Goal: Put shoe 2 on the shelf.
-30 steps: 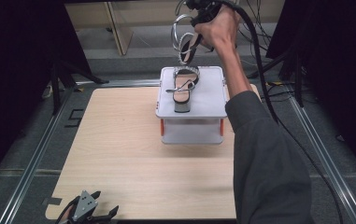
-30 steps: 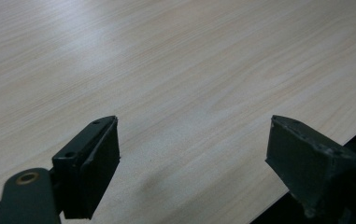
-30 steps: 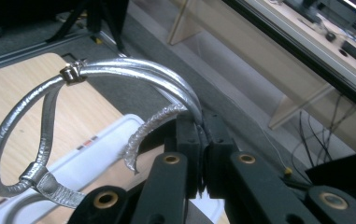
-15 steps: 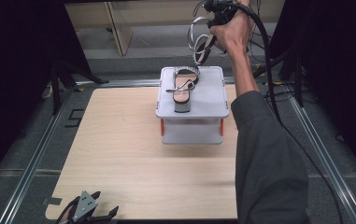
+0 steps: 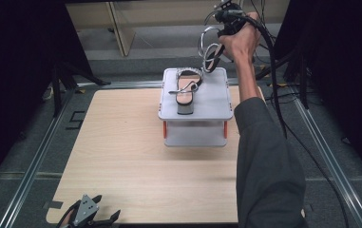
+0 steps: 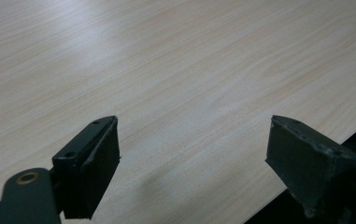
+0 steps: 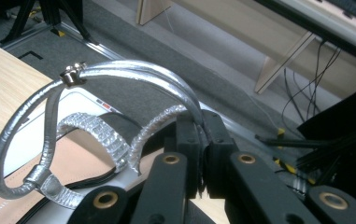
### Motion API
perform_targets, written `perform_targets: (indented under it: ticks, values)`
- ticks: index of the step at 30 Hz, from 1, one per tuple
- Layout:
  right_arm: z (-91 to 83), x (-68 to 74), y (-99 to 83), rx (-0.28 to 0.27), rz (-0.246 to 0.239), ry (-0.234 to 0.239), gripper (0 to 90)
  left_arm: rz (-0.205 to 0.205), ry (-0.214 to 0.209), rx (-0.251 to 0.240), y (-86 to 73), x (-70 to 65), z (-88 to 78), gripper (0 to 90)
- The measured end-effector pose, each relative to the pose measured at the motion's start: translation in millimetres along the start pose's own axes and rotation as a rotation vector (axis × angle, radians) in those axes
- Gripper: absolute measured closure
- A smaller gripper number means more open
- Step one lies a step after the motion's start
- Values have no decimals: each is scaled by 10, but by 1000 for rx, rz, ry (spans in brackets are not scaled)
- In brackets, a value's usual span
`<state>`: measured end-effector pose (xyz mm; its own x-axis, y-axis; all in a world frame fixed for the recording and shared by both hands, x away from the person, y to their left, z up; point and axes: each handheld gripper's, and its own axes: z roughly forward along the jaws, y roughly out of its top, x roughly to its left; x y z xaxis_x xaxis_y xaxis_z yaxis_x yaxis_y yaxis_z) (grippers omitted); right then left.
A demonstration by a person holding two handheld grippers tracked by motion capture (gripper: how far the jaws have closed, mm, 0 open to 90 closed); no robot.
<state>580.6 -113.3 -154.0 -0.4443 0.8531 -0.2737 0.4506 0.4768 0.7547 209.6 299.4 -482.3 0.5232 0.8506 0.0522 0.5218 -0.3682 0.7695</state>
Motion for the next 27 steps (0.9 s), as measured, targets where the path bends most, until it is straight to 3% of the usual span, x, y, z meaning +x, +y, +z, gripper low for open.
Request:
perform_targets:
  ticks: [3,8,11,17,22,25,27]
  values:
    - [12,19,-64,-4,7,4,878,1,-2,-4,0,-2,0,167]
    - [-36,78,-179,19,17,66,875,12,6,10,3,3,2,167]
    - [-68,123,-267,24,24,129,871,13,7,11,4,1,5,167]
    - [-92,123,-495,46,43,181,868,1,4,11,1,-4,12,167]
    - [-75,163,-709,54,8,234,867,11,8,20,7,-3,18,167]
    - [-46,215,-816,71,36,273,864,9,8,20,8,-8,21,167]
    - [-16,221,-866,63,15,282,861,9,7,21,8,-8,21,167]
